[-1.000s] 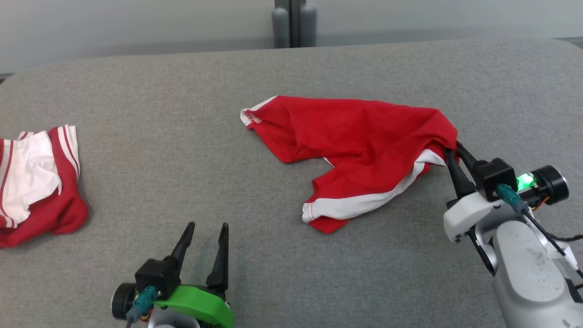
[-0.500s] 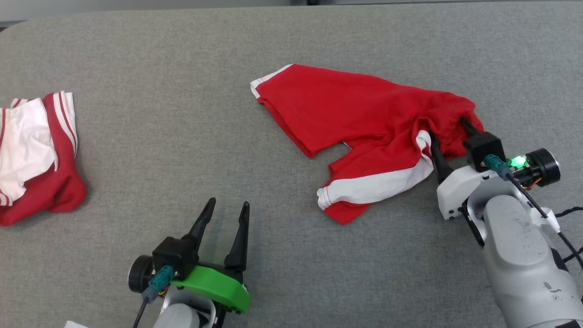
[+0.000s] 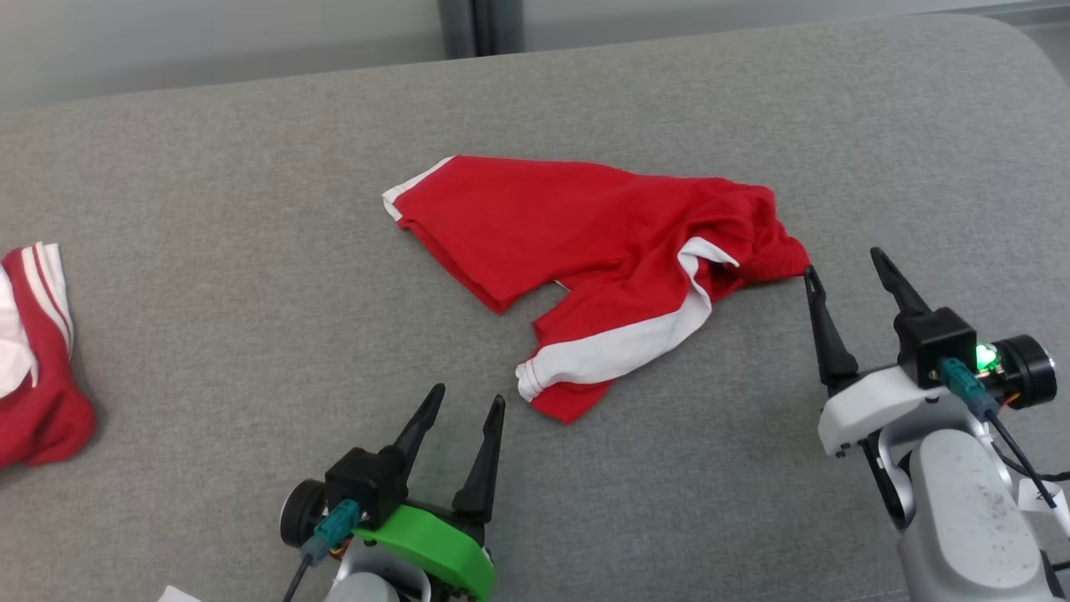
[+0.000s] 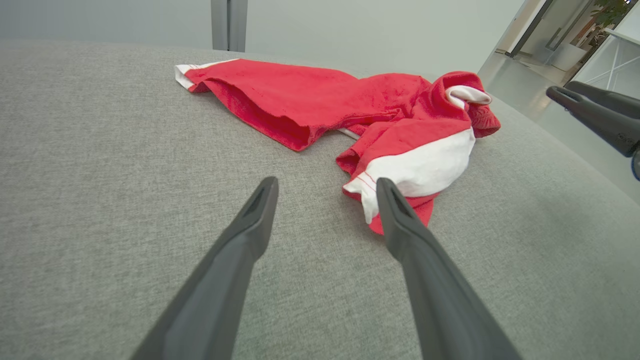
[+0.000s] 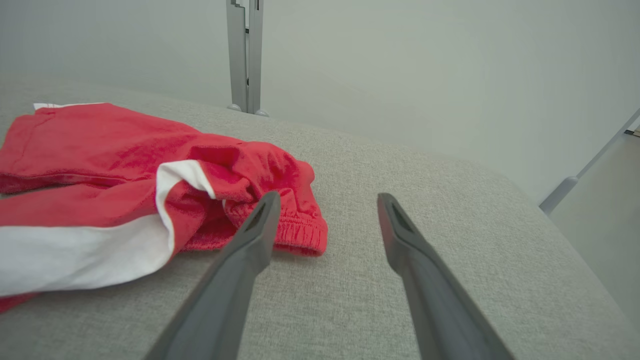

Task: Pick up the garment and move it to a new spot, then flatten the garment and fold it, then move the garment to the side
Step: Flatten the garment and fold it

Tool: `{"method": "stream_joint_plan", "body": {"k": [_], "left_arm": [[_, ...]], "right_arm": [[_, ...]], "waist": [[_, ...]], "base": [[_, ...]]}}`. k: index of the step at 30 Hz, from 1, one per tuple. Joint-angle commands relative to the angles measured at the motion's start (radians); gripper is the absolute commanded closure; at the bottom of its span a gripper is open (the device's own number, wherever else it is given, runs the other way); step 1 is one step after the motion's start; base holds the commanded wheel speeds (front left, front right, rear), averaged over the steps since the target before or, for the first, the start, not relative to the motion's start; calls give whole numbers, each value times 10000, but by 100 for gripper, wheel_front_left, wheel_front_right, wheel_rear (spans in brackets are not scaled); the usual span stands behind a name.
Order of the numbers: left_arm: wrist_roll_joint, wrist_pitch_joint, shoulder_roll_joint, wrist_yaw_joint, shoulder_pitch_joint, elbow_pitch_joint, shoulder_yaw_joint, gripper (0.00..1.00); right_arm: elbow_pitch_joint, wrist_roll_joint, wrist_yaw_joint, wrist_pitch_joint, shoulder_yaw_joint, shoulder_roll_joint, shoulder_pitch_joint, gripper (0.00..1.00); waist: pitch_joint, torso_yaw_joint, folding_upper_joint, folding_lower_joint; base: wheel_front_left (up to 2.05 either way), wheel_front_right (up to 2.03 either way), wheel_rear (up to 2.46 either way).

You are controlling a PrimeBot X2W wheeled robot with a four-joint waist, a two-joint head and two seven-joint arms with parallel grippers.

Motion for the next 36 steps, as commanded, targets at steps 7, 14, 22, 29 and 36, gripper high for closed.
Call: {"method": "stream_joint_plan", "body": {"k": [7, 14, 22, 29, 36], "left_arm": [[-463, 8, 56, -21, -393, 538, -561, 0], [-450, 9, 121, -22, -682, 1186, -483, 0], [-157, 9, 95, -22, -791, 1403, 12, 0], [-459, 9, 77, -22, -915, 1438, 93, 100], [-356, 10, 58, -20, -426, 457, 1165, 100]], "right_arm": [[-136, 451, -14, -20, 487, 20, 615, 0], [-165, 764, -14, -22, 887, 18, 712, 0], [-143, 948, -14, -21, 1068, 18, 696, 0], [-51, 1022, -14, -23, 1115, 17, 673, 0], [171, 1035, -14, -21, 1056, 17, 1010, 0]], "waist": [[-98, -1181, 0, 0], [92, -1607, 0, 0], [215, -1737, 0, 0], [149, -1680, 0, 0], [-301, -871, 0, 0]], "base": [[0, 0, 0], [0, 0, 0], [0, 0, 0], [0, 0, 0], [0, 0, 0]]}}
